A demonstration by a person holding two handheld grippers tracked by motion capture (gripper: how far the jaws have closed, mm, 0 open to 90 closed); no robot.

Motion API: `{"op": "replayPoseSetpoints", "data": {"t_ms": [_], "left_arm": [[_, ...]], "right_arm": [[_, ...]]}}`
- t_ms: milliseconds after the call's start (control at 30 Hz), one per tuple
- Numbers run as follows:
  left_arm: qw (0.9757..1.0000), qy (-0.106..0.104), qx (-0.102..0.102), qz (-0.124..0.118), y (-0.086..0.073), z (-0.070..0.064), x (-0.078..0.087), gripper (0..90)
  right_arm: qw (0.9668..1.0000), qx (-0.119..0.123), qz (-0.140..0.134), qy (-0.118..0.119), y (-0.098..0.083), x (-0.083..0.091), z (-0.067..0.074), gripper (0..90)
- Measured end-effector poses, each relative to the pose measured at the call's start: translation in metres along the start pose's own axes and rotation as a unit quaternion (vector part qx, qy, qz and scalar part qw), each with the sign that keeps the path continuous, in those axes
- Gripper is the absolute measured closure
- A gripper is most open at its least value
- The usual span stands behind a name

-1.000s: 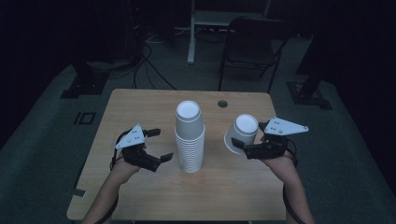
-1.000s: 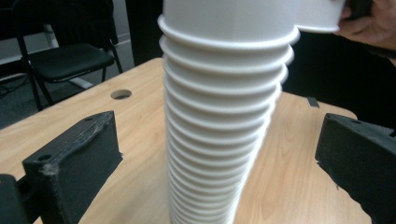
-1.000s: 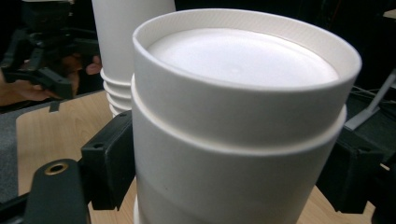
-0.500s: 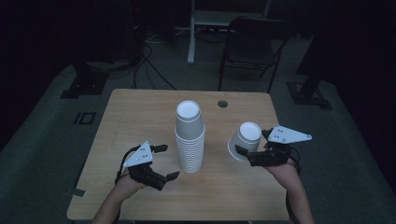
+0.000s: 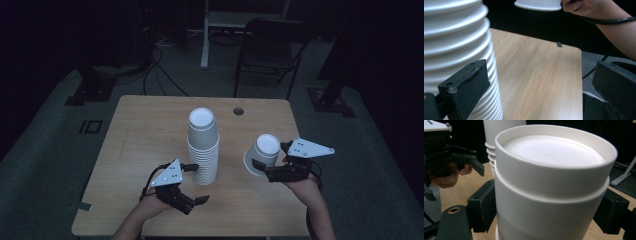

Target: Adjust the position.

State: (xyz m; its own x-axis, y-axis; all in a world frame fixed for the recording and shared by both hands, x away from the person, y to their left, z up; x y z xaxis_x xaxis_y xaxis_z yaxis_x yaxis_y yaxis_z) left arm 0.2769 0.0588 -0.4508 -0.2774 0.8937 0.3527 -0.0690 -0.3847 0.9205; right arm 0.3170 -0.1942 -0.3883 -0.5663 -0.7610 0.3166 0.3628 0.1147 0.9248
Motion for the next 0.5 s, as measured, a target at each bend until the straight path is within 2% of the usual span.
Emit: {"op": "replayPoseSetpoints", "data": {"t_ms": [67, 167, 333, 500], "left_arm": [[1.0, -0.002, -0.005, -0.001, 0.002, -0.002, -0.005, 1.1], [0.9998, -0.017, -0.008, -0.004, 0.008, -0.007, -0.016, 1.1], [0.9992, -0.037, -0.006, -0.011, 0.017, -0.012, -0.031, 1.1], [0.9984, -0.056, -0.01, -0.004, 0.02, -0.017, -0.047, 1.1]], "right_arm": [[1.0, 0.001, -0.001, 0.001, 0.0, 0.0, 0.001, 17.9], [0.9999, 0.008, -0.003, 0.009, 0.002, 0.002, 0.007, 17.9], [0.9997, 0.015, -0.003, 0.017, 0.003, 0.003, 0.016, 17.8], [0.9993, 0.019, -0.005, 0.033, 0.005, 0.004, 0.025, 17.8]]}}
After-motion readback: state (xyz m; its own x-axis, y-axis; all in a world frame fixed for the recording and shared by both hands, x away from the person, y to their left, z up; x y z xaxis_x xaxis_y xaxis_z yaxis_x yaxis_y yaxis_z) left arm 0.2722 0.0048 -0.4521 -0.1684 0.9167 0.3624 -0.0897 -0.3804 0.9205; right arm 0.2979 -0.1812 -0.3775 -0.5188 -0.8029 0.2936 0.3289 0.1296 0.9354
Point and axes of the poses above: each handheld gripper's, and its own axes: x roughly backward along the jaws, y roughly out of its top, z roughly to its left, the point moved 6 cm from there along -x, roughly forward along the jaws, and after that the axes turned 13 degrees about -x, right-handed, at the moved point
